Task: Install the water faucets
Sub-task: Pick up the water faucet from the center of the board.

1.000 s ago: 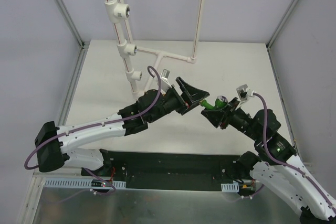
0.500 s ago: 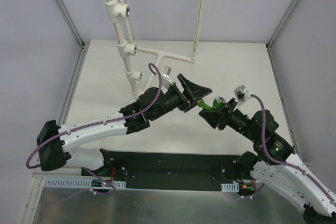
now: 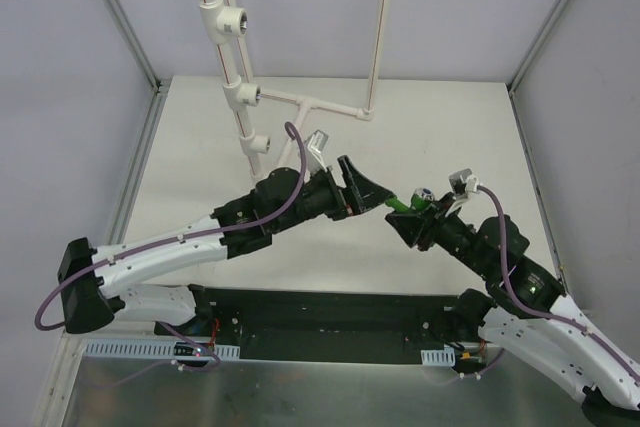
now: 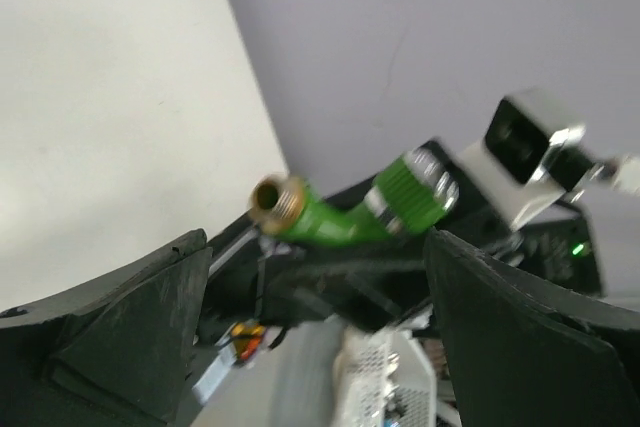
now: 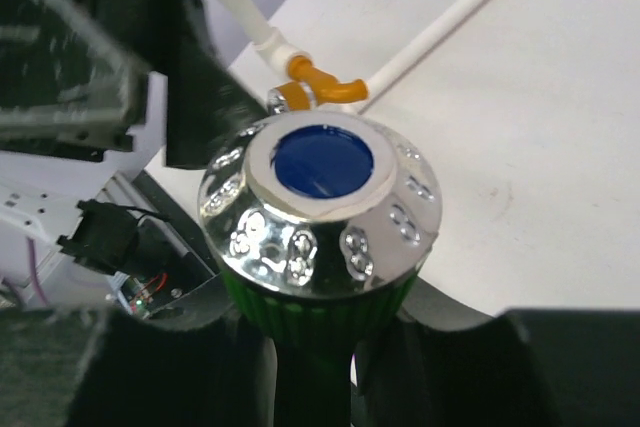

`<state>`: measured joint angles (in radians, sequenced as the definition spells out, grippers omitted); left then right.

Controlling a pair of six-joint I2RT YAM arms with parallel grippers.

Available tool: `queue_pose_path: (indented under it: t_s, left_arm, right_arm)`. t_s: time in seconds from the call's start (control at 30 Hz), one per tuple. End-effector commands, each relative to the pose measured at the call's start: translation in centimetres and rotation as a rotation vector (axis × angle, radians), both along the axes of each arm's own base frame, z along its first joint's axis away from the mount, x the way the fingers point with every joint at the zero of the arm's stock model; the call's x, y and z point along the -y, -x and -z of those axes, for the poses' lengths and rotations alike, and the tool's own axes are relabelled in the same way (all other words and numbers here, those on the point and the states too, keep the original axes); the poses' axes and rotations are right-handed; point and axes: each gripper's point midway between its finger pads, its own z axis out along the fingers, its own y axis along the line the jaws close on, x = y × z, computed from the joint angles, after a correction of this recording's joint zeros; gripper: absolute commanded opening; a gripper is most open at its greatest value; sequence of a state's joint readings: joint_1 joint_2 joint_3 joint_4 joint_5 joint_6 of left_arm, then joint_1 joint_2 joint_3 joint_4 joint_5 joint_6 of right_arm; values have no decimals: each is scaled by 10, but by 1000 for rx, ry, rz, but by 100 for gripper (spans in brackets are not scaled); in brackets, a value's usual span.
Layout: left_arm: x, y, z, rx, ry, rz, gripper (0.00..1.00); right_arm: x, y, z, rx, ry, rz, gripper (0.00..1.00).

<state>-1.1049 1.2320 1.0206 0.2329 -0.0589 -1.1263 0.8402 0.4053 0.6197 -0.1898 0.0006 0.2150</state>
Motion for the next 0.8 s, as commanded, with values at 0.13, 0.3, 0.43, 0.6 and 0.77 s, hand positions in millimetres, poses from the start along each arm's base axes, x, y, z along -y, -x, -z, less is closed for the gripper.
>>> queue_pose_path:
  t_s: [0.13,0.3,0.43,0.6,0.77]
  left_arm:
    - [-94,43,52,330,-274,107,89]
    - [-174,29,29,518,-449,-80,85]
    - [-239,8,-5,648,-581,-316,83]
    - [-272,-9,-32,781,-739,-440,83]
    - [-276,-20,-69,939,-798,-499,85]
  right_arm:
    - [24,-10,-22,37,60,115,0]
    - [25,-28,-21,-16,42,211,0]
    - [22,-39,-10,-72,113,251,0]
    - [8,-36,-7,-82,120,187,0]
    - [7,-34,-5,-80,105,176,0]
